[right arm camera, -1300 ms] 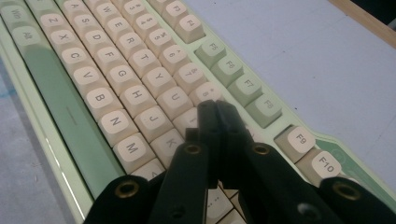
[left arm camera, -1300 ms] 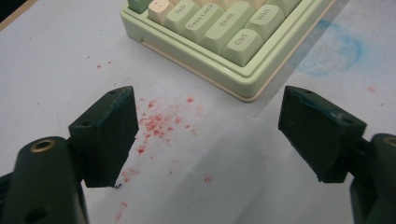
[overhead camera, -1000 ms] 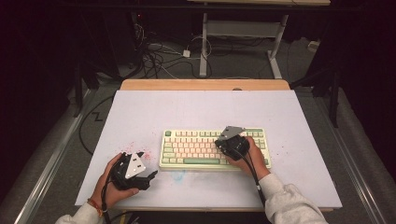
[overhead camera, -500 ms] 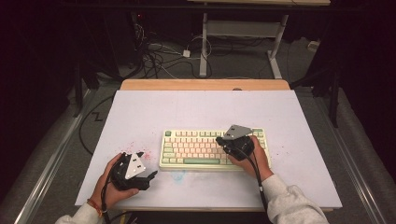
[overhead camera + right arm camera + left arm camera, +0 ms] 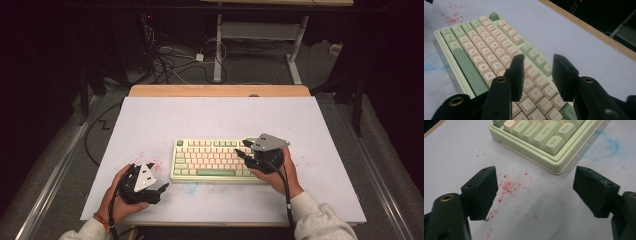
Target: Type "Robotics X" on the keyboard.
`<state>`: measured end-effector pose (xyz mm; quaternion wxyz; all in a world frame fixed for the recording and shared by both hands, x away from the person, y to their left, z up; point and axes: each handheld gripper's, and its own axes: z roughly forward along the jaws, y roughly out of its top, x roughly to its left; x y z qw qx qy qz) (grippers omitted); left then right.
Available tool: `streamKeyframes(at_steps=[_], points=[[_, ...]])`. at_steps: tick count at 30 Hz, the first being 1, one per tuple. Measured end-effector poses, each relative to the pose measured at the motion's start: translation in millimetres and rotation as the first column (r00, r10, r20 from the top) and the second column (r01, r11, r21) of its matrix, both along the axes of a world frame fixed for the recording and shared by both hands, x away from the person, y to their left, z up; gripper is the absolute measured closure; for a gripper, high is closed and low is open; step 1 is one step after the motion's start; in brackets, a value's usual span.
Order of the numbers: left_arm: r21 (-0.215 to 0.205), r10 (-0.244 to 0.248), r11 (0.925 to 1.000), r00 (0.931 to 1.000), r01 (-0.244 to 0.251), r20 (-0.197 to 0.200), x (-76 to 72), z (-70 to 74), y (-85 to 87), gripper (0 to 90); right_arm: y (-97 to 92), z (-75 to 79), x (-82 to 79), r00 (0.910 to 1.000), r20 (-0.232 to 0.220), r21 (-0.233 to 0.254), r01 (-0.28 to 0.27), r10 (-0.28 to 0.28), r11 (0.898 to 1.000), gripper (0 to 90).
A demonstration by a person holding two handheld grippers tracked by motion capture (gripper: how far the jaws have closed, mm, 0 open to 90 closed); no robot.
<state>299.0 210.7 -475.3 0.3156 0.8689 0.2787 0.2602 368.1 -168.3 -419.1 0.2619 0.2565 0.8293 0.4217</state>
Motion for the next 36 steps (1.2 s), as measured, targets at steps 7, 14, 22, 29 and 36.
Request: streamKeyframes(at_steps=[7, 14, 22, 29, 36], points=[[-0.003, 0.001, 1.0, 1.0, -0.001, 0.0, 0.2, 0.6, 0.3, 19.0, -10.1, 3.3, -12.9, 0.9985, 0.044, 0.027, 0.033, -0.034, 0.999, 35.0], [-0.021, 0.005, 0.9998, 1.0, -0.005, -0.001, 2.4, 2.0, 0.6, 19.1, -19.6, 2.7, -25.2, 0.9964, 0.061, 0.055, 0.055, -0.058, 0.997, 28.0], [-0.046, 0.009, 0.9989, 1.0, -0.009, -0.002, 2.3, 6.8, 0.7, 22.0, -35.5, -1.2, -47.0, 0.9898, 0.1, 0.043, 0.097, -0.101, 0.994, 25.6], [-0.085, 0.002, 0.9964, 0.9999, -0.003, -0.012, 3.5, 16.1, -1.9, 25.6, -49.1, -13.0, -62.4, 0.9879, 0.097, 0.042, 0.117, -0.121, 0.992, 25.2], [-0.098, -0.033, 0.9947, 0.9991, 0.03, -0.028, 12.1, 23.2, -17.0, 29.3, -54.8, -25.6, -74.8, 0.9873, 0.086, -0.004, 0.135, -0.134, 0.991, 25.2]])
